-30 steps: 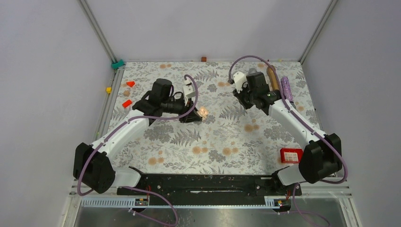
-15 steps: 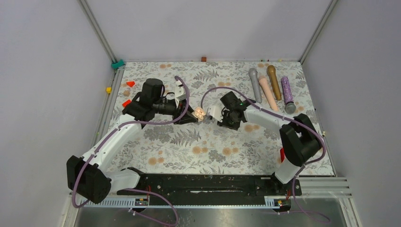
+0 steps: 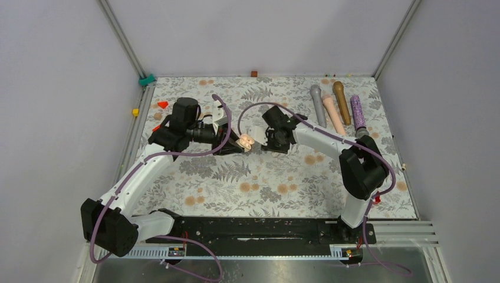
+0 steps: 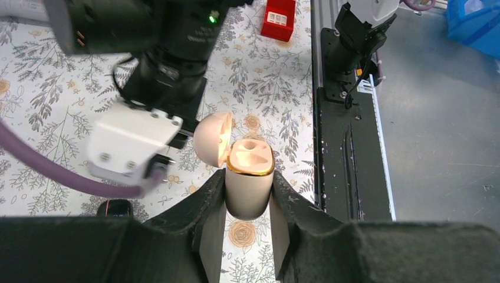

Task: Insert the wireless bluetooth earbuds into the charging case
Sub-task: Pick up the earbud from the center of the board.

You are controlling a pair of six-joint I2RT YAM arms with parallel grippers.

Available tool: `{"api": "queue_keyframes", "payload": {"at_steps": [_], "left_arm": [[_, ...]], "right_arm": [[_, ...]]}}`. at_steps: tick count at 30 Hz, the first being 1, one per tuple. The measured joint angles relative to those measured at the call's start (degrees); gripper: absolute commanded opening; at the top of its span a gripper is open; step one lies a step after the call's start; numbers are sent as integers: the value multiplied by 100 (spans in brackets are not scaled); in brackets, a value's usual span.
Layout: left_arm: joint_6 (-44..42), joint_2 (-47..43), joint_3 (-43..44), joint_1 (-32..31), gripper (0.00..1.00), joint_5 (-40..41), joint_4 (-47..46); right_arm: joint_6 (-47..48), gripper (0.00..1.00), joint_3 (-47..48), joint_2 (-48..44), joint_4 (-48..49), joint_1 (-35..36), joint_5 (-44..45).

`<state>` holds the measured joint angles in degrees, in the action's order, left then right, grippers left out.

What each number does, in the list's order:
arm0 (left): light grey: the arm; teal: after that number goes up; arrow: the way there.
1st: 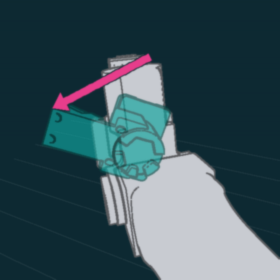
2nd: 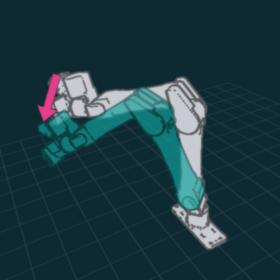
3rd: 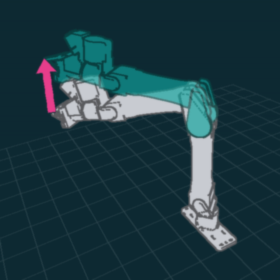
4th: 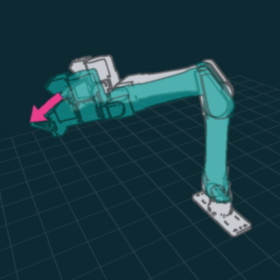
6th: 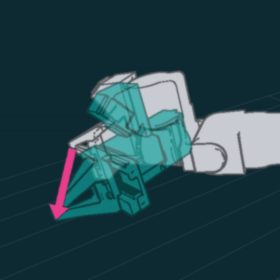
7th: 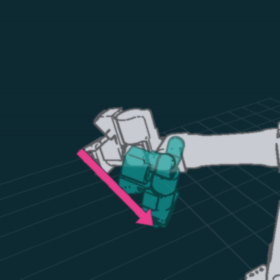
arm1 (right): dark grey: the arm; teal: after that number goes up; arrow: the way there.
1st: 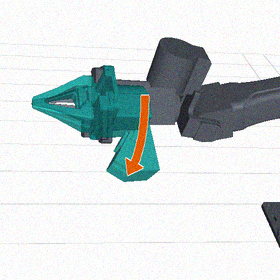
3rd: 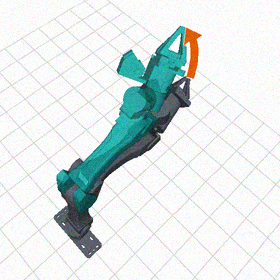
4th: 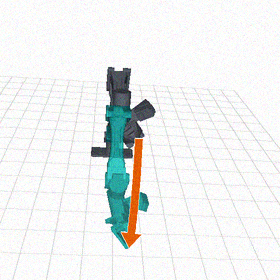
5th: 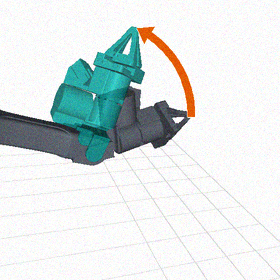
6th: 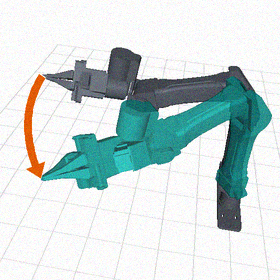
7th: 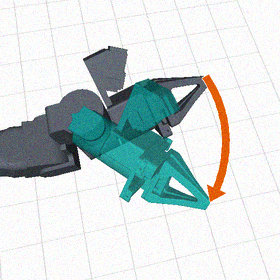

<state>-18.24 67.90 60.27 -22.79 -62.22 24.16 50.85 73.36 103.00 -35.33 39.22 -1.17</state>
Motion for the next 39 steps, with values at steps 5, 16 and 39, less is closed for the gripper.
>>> {"api": "queue_keyframes", "payload": {"at_steps": [5, 16, 39], "left_arm": [[0, -7, 0, 17, 0, -35, 2], [2, -175, 0, 111, 0, -70, -2], [2, -192, -2, 138, 0, -103, -7]], "right_arm": [[-485, 41, 809, 111, -179, -181, -190], [-769, 61, -2, 269, 492, -70, -76], [-470, 55, -573, 452, 1469, 551, 817]]}}
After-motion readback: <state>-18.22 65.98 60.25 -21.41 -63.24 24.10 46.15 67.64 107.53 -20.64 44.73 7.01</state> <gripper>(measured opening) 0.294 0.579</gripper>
